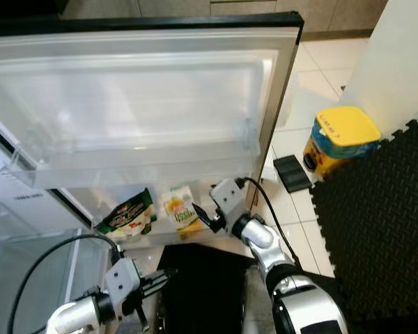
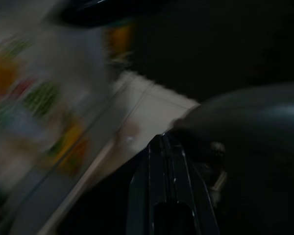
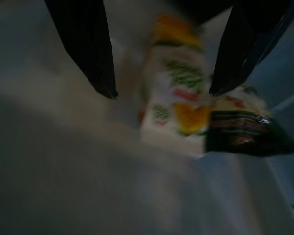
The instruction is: Restocking fridge
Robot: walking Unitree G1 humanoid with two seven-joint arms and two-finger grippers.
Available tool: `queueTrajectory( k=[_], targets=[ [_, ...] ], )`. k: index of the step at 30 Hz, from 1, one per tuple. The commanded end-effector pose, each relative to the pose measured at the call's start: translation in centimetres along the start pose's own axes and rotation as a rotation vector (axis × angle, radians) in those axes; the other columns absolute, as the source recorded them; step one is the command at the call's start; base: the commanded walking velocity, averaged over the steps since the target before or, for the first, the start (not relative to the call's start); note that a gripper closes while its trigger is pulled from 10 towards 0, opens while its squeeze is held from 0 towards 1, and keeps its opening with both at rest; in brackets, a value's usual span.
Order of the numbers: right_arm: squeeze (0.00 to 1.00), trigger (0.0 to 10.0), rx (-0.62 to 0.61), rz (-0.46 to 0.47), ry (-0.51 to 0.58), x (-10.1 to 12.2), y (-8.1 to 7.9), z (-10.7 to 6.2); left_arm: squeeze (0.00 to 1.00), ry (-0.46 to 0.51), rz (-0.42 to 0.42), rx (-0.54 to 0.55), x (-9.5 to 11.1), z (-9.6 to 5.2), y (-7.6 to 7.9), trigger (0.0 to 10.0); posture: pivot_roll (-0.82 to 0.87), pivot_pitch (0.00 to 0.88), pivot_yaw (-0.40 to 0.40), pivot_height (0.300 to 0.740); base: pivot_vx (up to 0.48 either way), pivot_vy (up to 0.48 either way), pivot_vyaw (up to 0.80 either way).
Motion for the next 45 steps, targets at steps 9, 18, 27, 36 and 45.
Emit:
queueTrajectory(
  k=[9,18,27,36,45],
  targets=[
    [0.00,10.0,-0.135,0.190,-0.173,-6.6,-1.0,-5.2,0.00,-0.210,-0.260,0.454,-4.8,-1.4,-1.1,10.0,-0.06,0.105,-0.033,0.628,0.000,0.000,0.00],
    [0.00,10.0,-0.386,0.250,-0.163,-7.1,1.6,-7.3,0.00,-0.334,-0.352,0.559,-7.1,-2.0,-0.5,10.0,-0.06,0.077,-0.035,0.628,0.000,0.000,0.00],
    [0.00,10.0,-0.512,0.283,-0.310,-9.2,2.1,-9.1,0.00,-0.388,-0.385,0.613,-8.1,-2.1,0.2,10.0,-0.05,0.053,-0.058,0.628,0.000,0.000,0.00],
    [0.00,10.0,-0.529,0.339,-0.431,-11.4,0.4,-10.2,0.00,-0.398,-0.417,0.610,-8.6,-2.2,1.0,10.0,-0.04,0.035,-0.062,0.628,0.000,0.000,0.00],
    [0.00,10.0,-0.500,0.313,-0.501,-11.9,-0.3,-9.9,0.00,-0.453,-0.443,0.602,-9.4,-2.2,1.9,10.0,-0.04,0.029,-0.076,0.648,0.000,0.000,0.00]
  ],
)
Point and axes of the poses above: a point about 5 cm out from each wrist's last joint towards the gripper, its own z axis pointing out of the wrist towards the gripper, its own x axis along the axis of the wrist's last joint, y = z × x, the point moved 1 cm from there along z, pointing out of the wrist towards the gripper, and after that the axes turned 9 degrees about z, right-handed, at the moved point
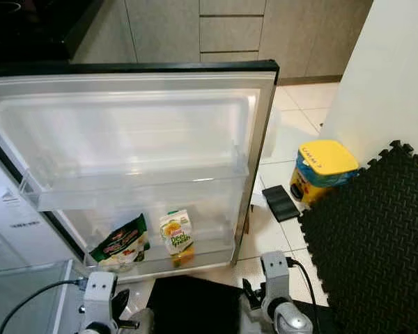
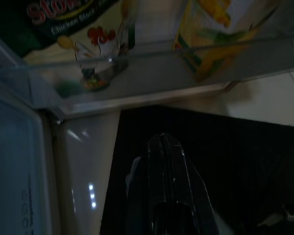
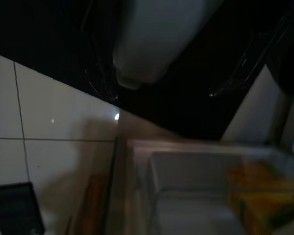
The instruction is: Restocking fridge
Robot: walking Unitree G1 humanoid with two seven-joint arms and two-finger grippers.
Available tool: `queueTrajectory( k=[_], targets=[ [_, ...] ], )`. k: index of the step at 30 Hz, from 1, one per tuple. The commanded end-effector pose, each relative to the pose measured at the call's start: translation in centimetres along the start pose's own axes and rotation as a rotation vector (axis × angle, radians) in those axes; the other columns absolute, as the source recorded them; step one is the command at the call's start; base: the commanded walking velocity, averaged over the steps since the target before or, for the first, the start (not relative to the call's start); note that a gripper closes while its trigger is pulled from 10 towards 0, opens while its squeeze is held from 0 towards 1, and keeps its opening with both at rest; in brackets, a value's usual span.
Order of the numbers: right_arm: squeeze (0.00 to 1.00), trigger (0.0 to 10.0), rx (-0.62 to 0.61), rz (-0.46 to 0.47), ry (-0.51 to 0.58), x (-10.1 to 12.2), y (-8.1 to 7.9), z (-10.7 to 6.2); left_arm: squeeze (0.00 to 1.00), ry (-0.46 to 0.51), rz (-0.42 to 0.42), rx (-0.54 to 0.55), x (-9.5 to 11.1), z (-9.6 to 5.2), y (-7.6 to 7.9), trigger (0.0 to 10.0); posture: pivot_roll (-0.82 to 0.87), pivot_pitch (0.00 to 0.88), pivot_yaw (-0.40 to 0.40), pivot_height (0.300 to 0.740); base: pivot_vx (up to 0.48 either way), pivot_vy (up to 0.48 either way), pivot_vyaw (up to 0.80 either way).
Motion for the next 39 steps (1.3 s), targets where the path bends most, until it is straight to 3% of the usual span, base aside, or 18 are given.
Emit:
queueTrajectory(
  k=[1,10,13,16,20,39],
  targets=[
    [0.00,10.0,-0.019,-0.009,-0.032,-0.5,0.1,-0.1,0.00,-0.011,-0.012,-0.001,-0.3,0.0,0.5,10.0,-0.04,0.029,-0.076,0.648,0.000,0.000,0.00],
    [0.00,10.0,-0.044,-0.052,-0.117,-1.5,0.9,-0.4,0.00,-0.009,-0.025,0.002,-0.4,0.0,1.1,10.0,-0.05,0.025,-0.086,0.648,0.000,0.000,0.00],
    [0.00,10.0,0.035,0.007,-0.102,-1.5,0.5,-0.6,0.00,-0.011,-0.028,-0.004,-0.5,0.0,1.5,10.0,-0.05,0.025,-0.092,0.648,0.000,0.000,0.00],
    [0.00,10.0,0.054,-0.022,-0.109,-1.6,0.4,-0.6,0.00,-0.009,-0.030,-0.010,-0.5,0.1,1.8,10.0,-0.06,0.026,-0.094,0.658,0.000,0.000,0.00],
    [0.00,10.0,-0.023,-0.056,-0.119,-1.7,0.9,-0.6,0.00,-0.005,-0.023,-0.024,-0.4,0.3,2.2,10.0,-0.05,0.027,-0.095,0.663,0.000,0.000,0.00],
    [0.00,10.0,-0.022,-0.086,-0.138,-1.8,0.9,-0.6,0.00,-0.011,-0.022,-0.035,-0.6,0.3,2.4,10.0,-0.06,0.022,-0.098,0.663,0.000,0.000,0.00]
  ],
)
Point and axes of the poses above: a point about 5 cm out from each wrist's last joint towards the gripper, its own z axis pointing out of the wrist towards the gripper, its own x axis along the axis of the wrist's last joint, y = z × x, the point moved 1 cm from there along z, pointing out of the wrist towards the gripper, and after that the axes turned 9 degrees about z, right-handed, at the moved point
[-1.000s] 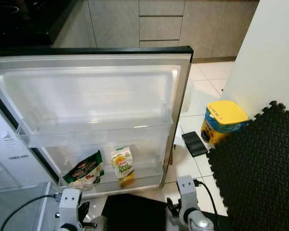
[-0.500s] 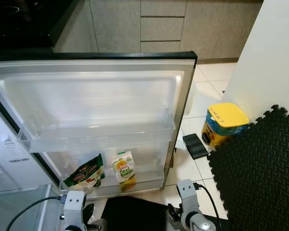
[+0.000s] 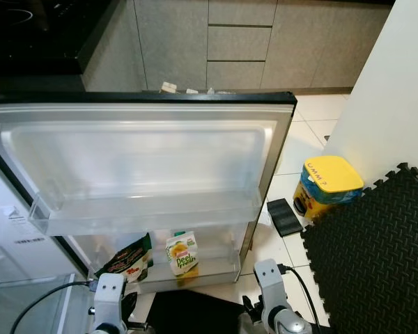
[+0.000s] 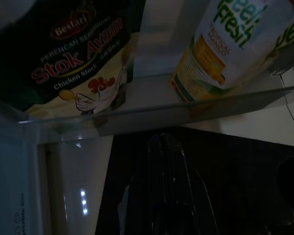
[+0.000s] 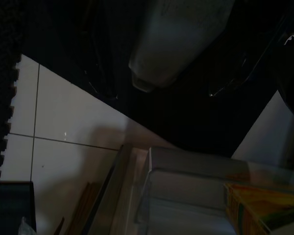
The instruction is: Restocking fridge
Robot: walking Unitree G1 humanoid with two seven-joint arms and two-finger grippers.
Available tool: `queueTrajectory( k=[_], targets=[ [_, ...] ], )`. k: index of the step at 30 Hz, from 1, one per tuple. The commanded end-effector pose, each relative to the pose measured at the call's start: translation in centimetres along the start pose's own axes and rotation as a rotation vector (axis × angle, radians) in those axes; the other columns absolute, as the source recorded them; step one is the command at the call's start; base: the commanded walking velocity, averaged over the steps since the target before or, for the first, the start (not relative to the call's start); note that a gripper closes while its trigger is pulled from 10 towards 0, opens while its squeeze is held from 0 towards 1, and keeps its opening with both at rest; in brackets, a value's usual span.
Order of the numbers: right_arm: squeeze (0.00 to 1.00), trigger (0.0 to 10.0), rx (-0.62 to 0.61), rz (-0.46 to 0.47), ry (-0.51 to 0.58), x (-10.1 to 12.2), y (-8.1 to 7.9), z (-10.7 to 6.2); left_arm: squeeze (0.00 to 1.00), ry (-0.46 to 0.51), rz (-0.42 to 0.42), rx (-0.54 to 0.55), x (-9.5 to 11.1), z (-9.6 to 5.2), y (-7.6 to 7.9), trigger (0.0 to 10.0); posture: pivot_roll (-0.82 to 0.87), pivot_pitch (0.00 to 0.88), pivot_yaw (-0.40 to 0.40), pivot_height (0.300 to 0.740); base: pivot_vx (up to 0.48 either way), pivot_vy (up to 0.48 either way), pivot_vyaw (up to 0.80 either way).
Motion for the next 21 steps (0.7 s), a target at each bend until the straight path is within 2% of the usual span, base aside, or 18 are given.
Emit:
queueTrajectory(
  k=[1,21],
  targets=[
    [0.00,10.0,-0.011,-0.003,-0.023,-0.49,0.22,-0.16,0.00,-0.017,-0.016,-0.019,-0.65,-0.26,0.90,10.0,-0.06,0.022,-0.098,0.663,0.000,0.000,0.00],
    [0.00,10.0,0.007,-0.002,0.003,0.05,-0.07,0.02,0.00,-0.008,-0.014,-0.019,-0.50,-0.19,0.77,10.0,-0.06,0.013,-0.094,0.663,0.000,0.000,0.00]
  ],
)
Point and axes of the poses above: a point about 5 cm out from each wrist's last joint towards the gripper, its own z axis pointing out of the wrist towards the gripper, its own x axis along the axis of the wrist's last joint, y = z × x, the point moved 1 cm from there along z, pointing out of the wrist towards the gripper, and after that the axes turned 9 degrees about z, right-handed, at the moved point
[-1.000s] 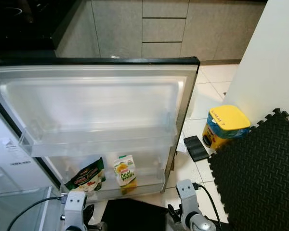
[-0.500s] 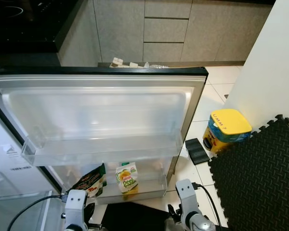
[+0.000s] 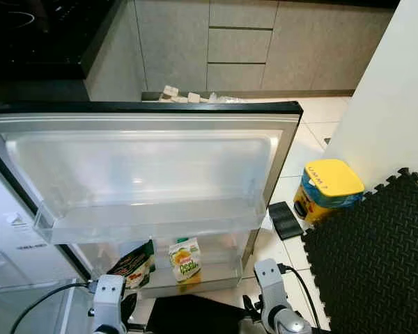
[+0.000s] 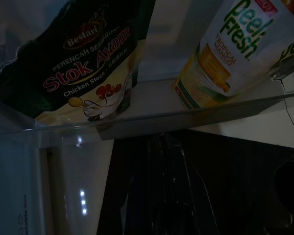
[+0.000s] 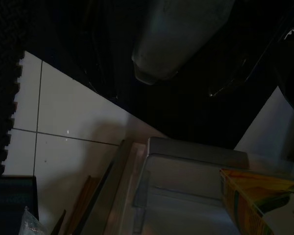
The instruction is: Restocking fridge
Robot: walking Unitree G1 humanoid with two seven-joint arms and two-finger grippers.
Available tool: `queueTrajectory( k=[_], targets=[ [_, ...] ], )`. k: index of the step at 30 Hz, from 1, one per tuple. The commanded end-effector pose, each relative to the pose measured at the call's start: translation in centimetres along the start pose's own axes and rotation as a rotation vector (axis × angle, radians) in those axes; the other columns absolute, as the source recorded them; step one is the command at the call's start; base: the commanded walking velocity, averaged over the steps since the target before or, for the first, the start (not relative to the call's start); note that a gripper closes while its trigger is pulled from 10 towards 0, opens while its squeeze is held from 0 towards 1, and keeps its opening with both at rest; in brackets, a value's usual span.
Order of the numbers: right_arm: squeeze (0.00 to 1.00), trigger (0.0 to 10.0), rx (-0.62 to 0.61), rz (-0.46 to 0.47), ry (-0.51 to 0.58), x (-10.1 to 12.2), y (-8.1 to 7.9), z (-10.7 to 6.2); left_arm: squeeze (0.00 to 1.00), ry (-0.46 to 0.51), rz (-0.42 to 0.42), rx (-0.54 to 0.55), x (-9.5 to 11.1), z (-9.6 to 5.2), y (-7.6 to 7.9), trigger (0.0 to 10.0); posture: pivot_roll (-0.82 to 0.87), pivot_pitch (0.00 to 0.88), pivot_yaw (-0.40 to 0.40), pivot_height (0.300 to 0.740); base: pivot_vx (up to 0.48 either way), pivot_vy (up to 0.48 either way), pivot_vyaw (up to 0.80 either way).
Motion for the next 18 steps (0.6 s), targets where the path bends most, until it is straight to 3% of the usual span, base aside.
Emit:
queueTrajectory(
  k=[1,8,11,18],
  targets=[
    [0.00,10.0,0.009,0.001,0.000,-0.04,-0.06,-0.02,0.00,-0.005,-0.009,-0.017,-0.25,-0.03,0.77,10.0,-0.06,0.013,-0.094,0.663,0.000,0.000,0.00],
    [0.00,10.0,0.072,0.027,0.034,0.51,-0.55,0.07,0.00,-0.001,-0.009,-0.018,-0.17,-0.01,0.73,10.0,-0.06,0.016,-0.092,0.668,0.000,0.000,0.00],
    [0.00,10.0,0.015,0.009,0.035,0.52,-0.21,0.09,0.00,-0.003,0.000,-0.025,-0.16,0.01,0.72,10.0,-0.06,0.016,-0.090,0.668,0.000,0.000,0.00],
    [0.00,10.0,0.014,0.007,0.030,0.48,-0.24,0.11,0.00,-0.004,0.006,-0.028,-0.15,0.02,0.67,10.0,-0.06,0.016,-0.087,0.668,0.000,0.000,0.00]
  ],
)
Point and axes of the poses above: a point about 5 cm out from each wrist's last joint towards the gripper, its own z axis pointing out of the wrist towards the gripper, its own x axis along the axis of the wrist's last joint, y = z × x, the point moved 1 cm from there along z, pointing out of the wrist towards the gripper, and after that the axes turned 9 degrees about z, right-handed, at the moved point
